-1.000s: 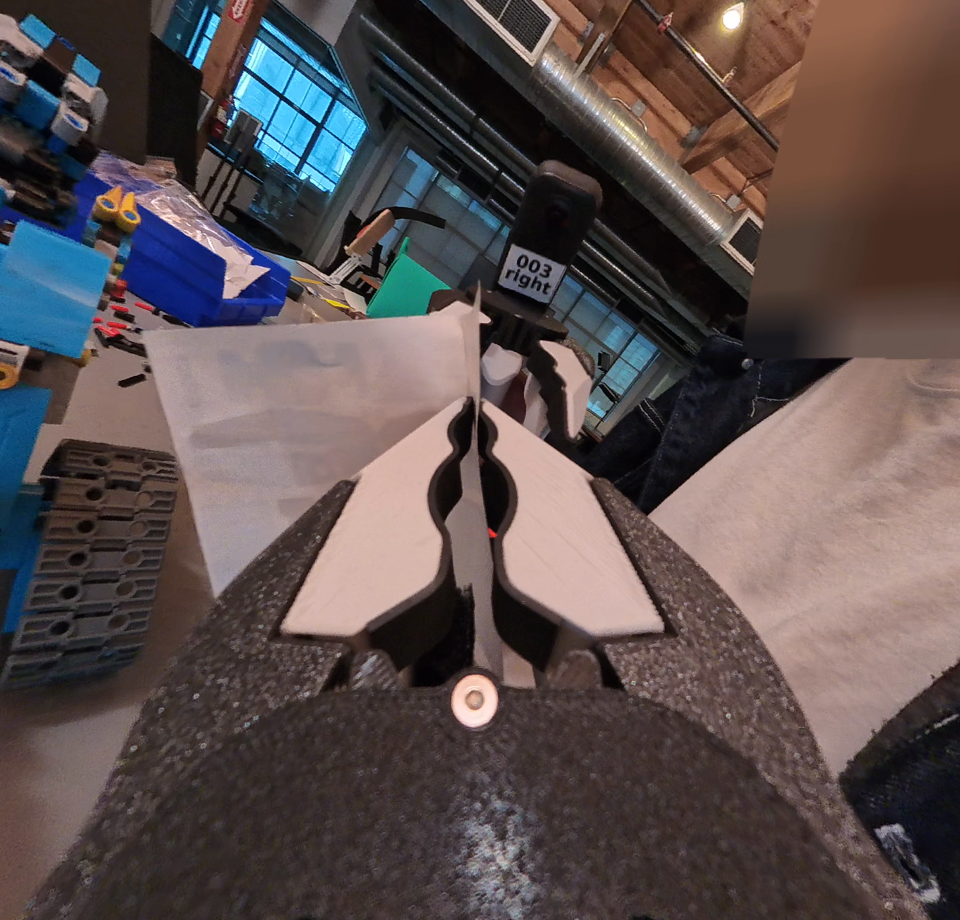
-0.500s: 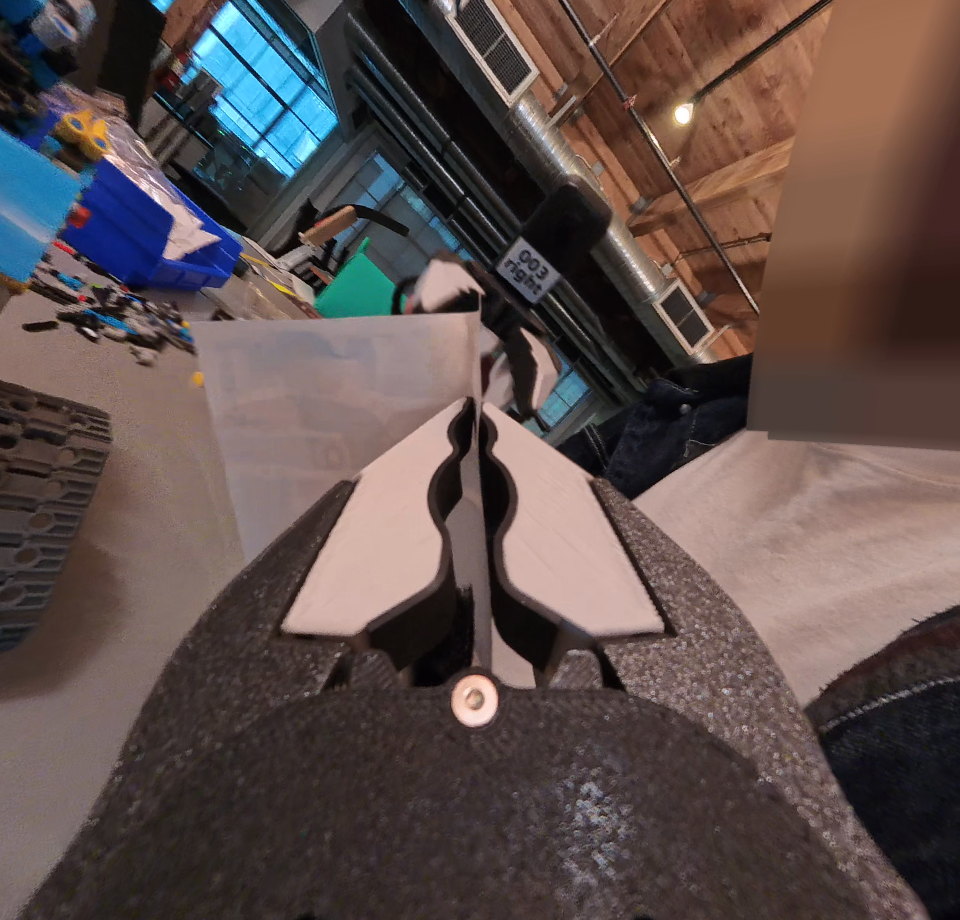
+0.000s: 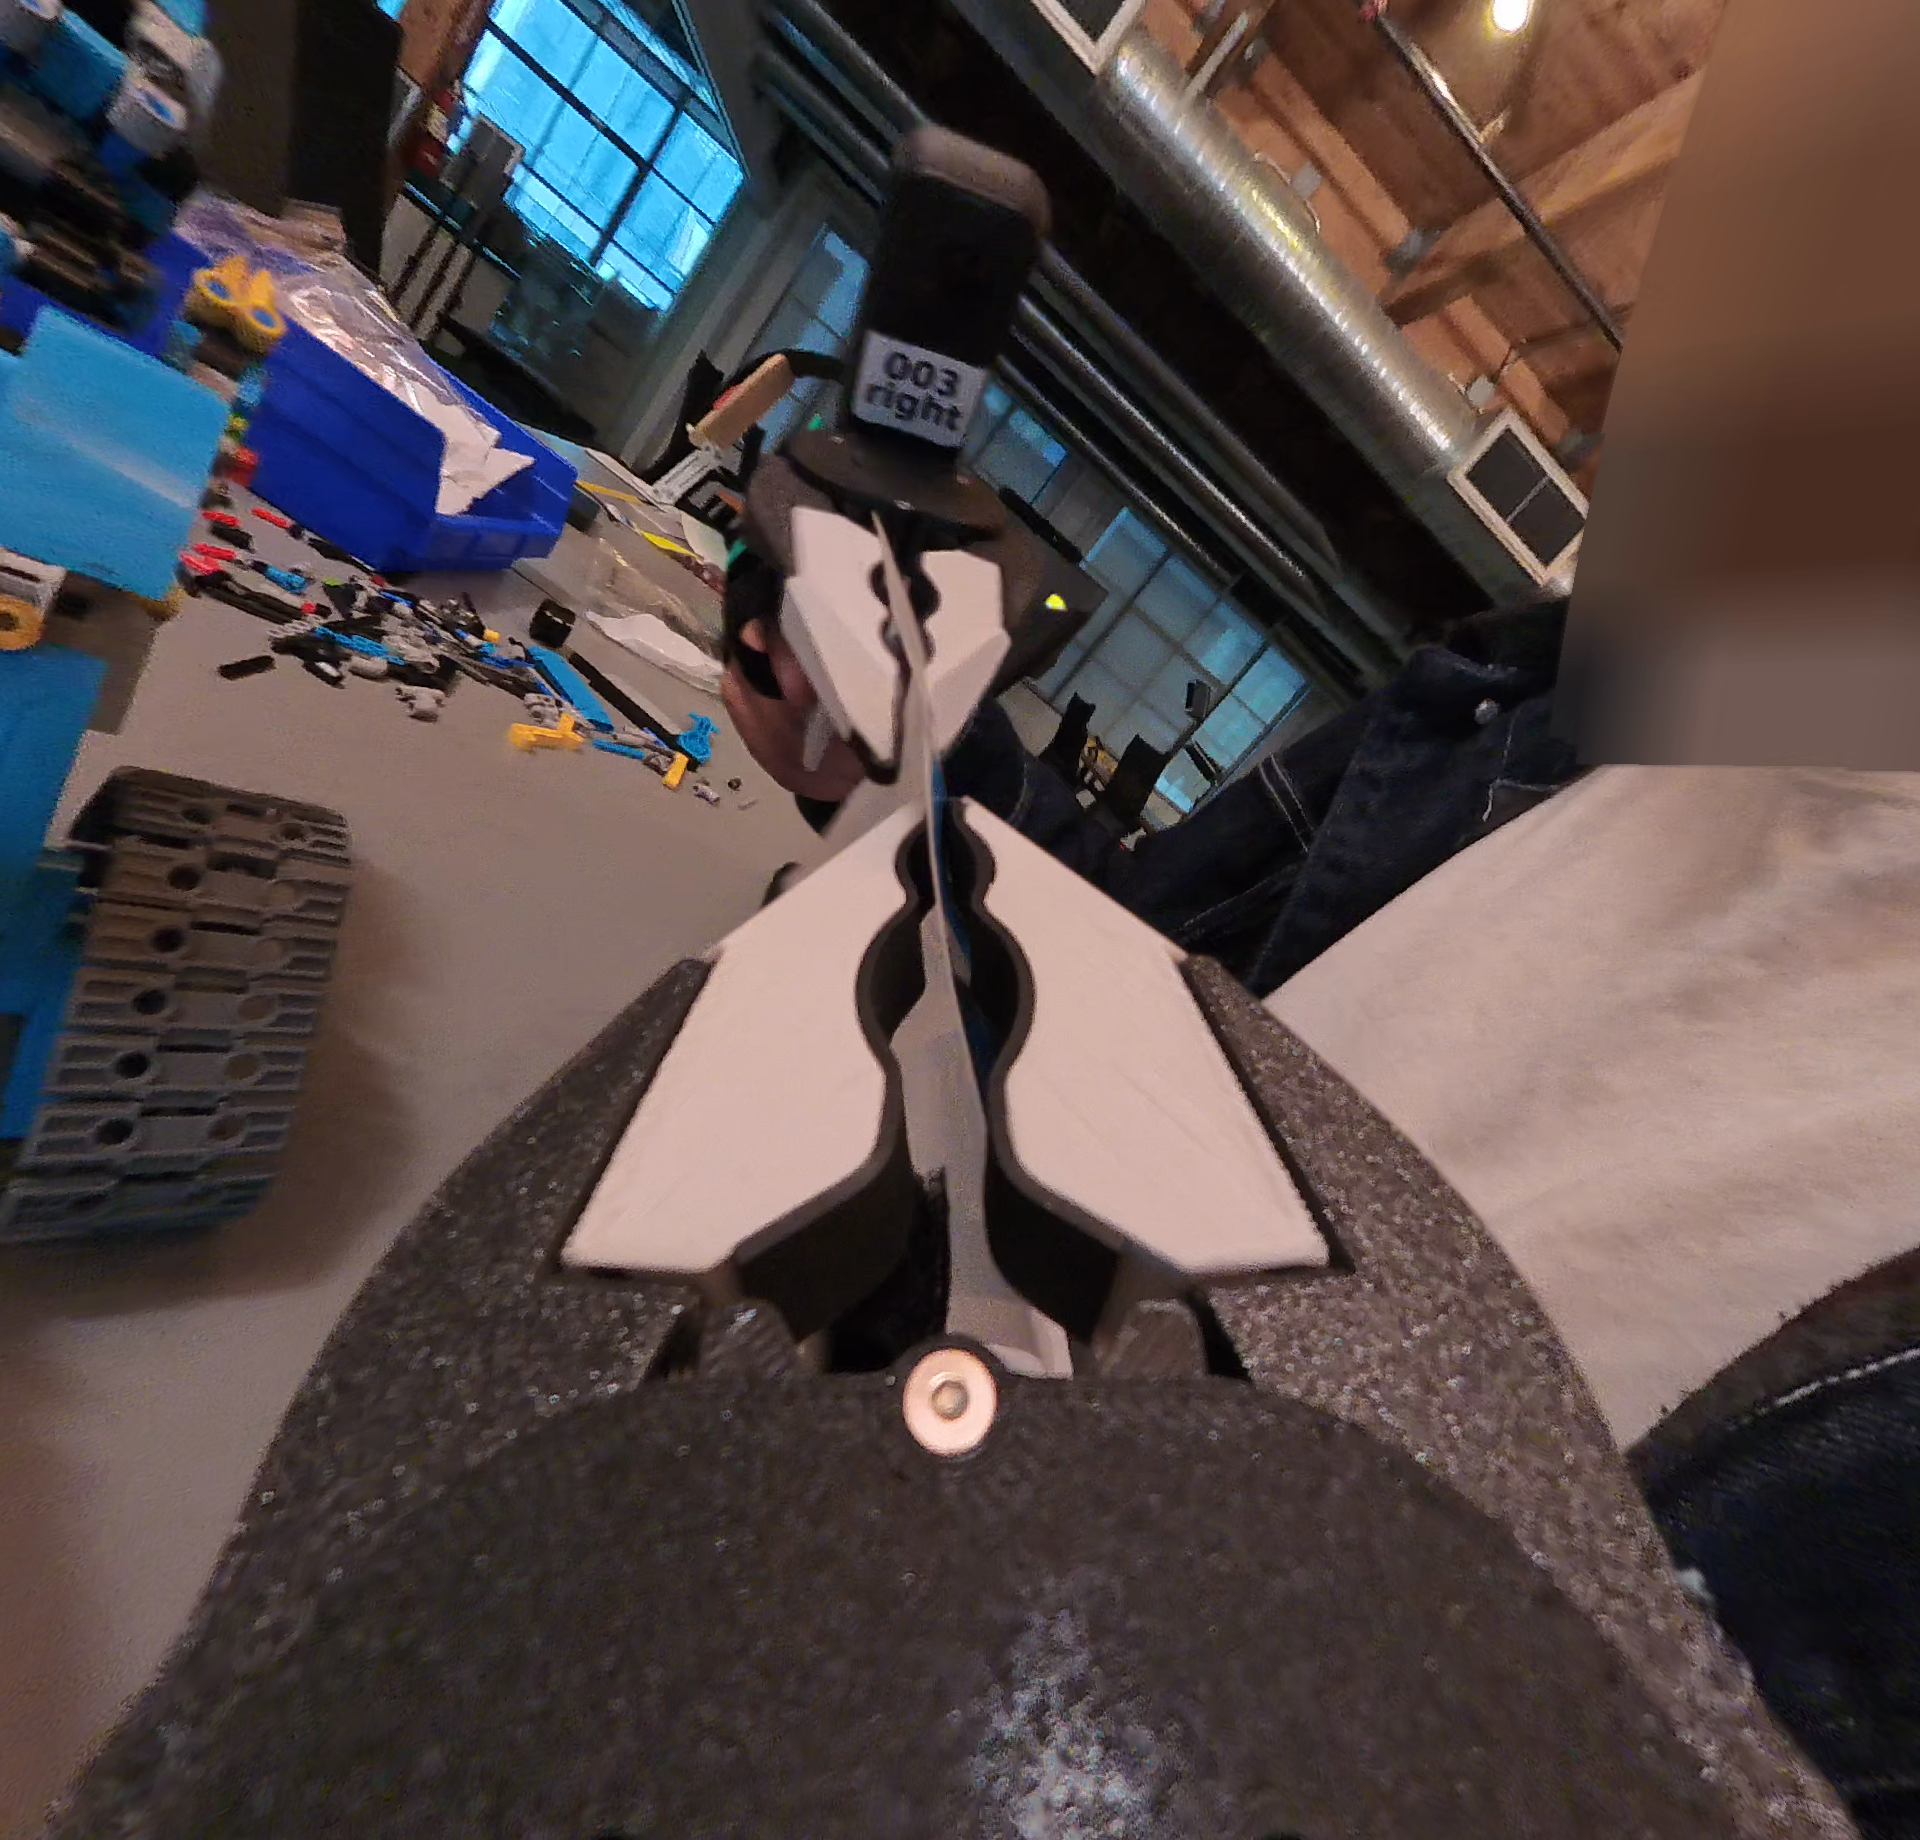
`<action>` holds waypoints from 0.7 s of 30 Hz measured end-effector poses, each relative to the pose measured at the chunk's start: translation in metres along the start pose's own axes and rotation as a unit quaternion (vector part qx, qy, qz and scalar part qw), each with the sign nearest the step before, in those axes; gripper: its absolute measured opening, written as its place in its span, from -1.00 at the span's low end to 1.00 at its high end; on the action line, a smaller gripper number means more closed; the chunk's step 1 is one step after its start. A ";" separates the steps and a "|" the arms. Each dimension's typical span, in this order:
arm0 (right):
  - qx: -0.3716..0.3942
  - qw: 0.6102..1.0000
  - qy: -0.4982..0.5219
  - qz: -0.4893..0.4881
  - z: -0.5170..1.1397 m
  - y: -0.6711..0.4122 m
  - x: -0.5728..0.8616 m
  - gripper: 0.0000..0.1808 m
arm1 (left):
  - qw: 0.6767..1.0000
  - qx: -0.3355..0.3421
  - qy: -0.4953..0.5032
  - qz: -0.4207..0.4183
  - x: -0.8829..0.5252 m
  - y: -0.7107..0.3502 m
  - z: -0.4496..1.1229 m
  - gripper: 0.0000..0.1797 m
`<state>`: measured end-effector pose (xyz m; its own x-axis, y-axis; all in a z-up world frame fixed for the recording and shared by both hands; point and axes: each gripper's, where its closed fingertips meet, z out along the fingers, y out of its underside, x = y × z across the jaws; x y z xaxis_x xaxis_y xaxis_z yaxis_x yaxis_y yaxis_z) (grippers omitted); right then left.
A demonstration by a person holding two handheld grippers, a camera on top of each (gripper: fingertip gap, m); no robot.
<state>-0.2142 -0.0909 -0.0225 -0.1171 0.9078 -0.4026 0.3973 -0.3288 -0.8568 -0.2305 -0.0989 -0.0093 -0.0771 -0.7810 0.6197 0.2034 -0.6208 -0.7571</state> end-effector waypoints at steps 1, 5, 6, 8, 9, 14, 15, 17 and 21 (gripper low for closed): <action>0.004 1.000 0.007 0.007 0.001 0.001 0.004 -1.00 | 1.000 0.000 0.000 0.000 0.000 0.000 0.001 -1.00; 0.055 0.993 0.102 -0.017 -0.012 -0.016 0.026 -0.70 | 0.999 0.036 0.006 -0.022 -0.003 -0.012 -0.002 -1.00; 0.074 0.987 0.136 -0.032 -0.019 -0.023 0.029 -0.65 | 0.999 0.044 0.000 -0.024 -0.006 -0.014 -0.003 -1.00; 0.112 0.978 0.156 -0.077 -0.024 -0.037 0.013 -0.63 | 0.997 0.063 -0.010 -0.032 -0.010 -0.019 -0.004 -1.00; 0.123 0.977 0.149 -0.093 -0.021 -0.039 0.000 -0.64 | 0.996 0.074 -0.012 -0.040 -0.012 -0.021 -0.004 -1.00; 0.067 0.961 0.224 -0.145 0.010 -0.022 0.000 -0.40 | 0.994 0.086 0.003 -0.070 -0.013 -0.022 0.000 -1.00; 0.068 0.959 0.230 -0.150 0.012 -0.022 0.001 -0.40 | 0.994 0.085 0.005 -0.070 -0.012 -0.021 0.002 -1.00; 0.074 0.965 0.209 -0.140 0.015 -0.024 -0.002 -0.37 | 0.994 0.083 0.015 -0.073 -0.009 -0.020 0.004 -1.00; 0.070 0.972 0.178 -0.136 0.018 -0.024 -0.009 -0.42 | 0.994 0.074 0.023 -0.071 -0.004 -0.018 0.008 -1.00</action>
<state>-0.2388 -0.0956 -0.0037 0.1319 0.9905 -0.0395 0.2652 -0.0736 -0.9614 -0.2265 -0.0841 0.0040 -0.1595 -0.6906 0.7054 0.3291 -0.7108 -0.6216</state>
